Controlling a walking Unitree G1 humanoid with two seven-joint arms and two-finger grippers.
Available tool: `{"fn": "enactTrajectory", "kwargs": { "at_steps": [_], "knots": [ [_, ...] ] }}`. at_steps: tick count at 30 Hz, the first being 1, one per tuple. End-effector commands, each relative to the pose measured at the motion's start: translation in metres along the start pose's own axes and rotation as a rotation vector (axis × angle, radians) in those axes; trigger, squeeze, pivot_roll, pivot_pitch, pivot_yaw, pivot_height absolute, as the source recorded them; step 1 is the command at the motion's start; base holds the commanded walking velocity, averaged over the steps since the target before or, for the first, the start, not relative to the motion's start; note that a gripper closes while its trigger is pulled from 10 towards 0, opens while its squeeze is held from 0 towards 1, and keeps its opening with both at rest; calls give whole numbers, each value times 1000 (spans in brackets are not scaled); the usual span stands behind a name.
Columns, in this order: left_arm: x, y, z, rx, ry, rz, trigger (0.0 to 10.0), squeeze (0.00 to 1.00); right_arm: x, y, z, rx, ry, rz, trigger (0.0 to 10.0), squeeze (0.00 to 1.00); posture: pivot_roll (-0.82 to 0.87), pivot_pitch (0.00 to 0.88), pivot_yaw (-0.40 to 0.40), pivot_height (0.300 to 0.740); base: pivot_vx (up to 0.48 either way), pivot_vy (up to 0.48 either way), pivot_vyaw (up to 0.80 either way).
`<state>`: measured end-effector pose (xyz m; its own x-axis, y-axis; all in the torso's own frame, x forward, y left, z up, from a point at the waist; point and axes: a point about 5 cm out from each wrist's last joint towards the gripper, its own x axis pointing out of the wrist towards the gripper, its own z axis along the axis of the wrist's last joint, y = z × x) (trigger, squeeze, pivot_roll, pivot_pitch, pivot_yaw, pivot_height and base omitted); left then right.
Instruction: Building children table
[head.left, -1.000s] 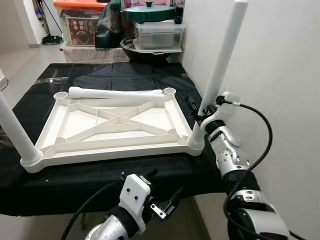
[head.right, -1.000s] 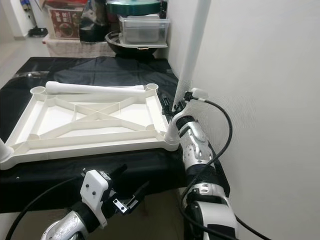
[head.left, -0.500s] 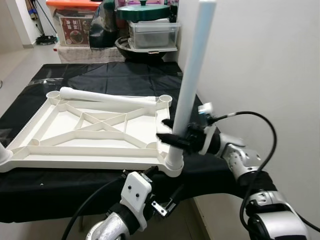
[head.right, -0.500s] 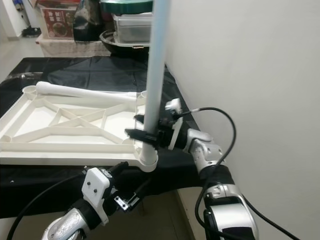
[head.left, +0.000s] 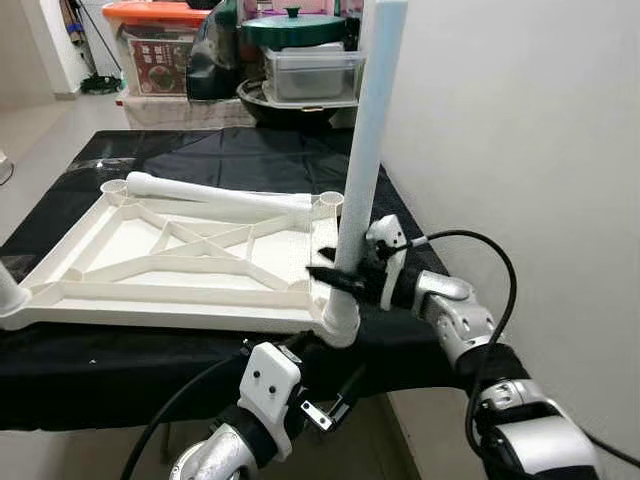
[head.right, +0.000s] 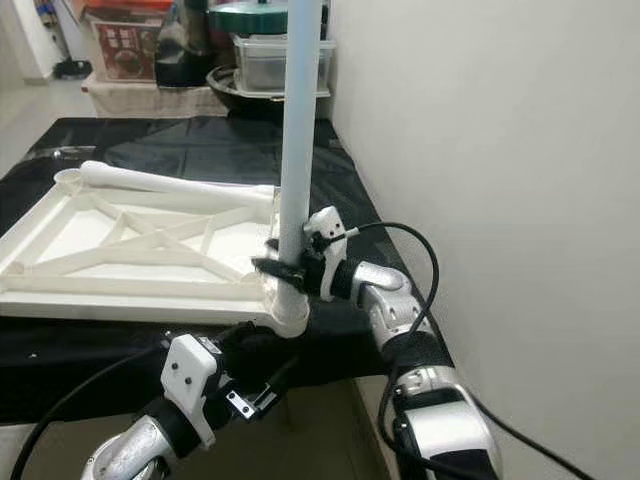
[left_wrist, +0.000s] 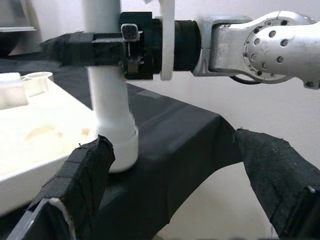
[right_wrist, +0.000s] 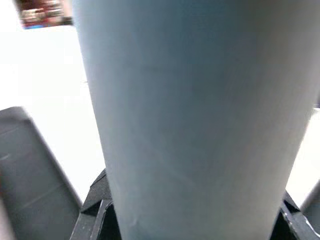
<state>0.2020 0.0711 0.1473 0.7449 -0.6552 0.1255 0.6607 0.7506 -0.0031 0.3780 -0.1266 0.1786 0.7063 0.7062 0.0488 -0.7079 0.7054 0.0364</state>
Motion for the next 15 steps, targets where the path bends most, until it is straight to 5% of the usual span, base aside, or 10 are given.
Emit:
{"fn": "enactTrajectory", "kwargs": {
  "at_steps": [1, 2, 3, 4, 5, 6, 8, 12, 15],
  "knots": [
    [-1, -1, -4, -2, 13, 2, 10000, 0, -2, -8, 2, 29, -26, -103, 0, 0, 132, 43, -61, 740, 0, 0, 0],
    [-1, -1, -4, -3, 15, 0, 10000, 0, -4, -23, 1, 111, -72, -439, 0, 0, 121, 45, -56, 740, 0, 0, 0],
    [-1, -1, -4, -3, 15, 0, 10000, 0, -4, -23, 1, 111, -72, -439, 0, 0, 121, 45, -56, 740, 0, 0, 0],
    [-1, -1, -4, -3, 16, -1, 10000, 0, -10, -31, -2, 148, -77, -640, 0, 0, 121, 45, -56, 740, 0, 0, 0],
    [-1, -1, -4, -3, 16, -1, 10000, 0, -10, -31, -2, 148, -77, -640, 0, 0, 121, 45, -56, 740, 0, 0, 0],
    [-1, -1, -5, -3, 18, -4, 10000, 0, -34, -39, -14, 178, -71, -1078, 0, 0, 123, 46, -57, 740, 0, 0, 0],
    [-1, -1, -5, -3, 18, -4, 10000, 0, -34, -39, -14, 178, -71, -1078, 0, 0, 123, 46, -57, 740, 0, 0, 0],
    [-1, -1, -5, -3, 19, -4, 10000, 0, -43, -32, -23, 224, -71, -1274, 0, 0, 126, 44, -58, 740, 0, 0, 0],
    [-1, -1, -5, -3, 19, -4, 10000, 0, -29, -15, -25, 280, -75, -1349, 0, 0, 125, 42, -58, 740, 0, 0, 0]
  ]
}}
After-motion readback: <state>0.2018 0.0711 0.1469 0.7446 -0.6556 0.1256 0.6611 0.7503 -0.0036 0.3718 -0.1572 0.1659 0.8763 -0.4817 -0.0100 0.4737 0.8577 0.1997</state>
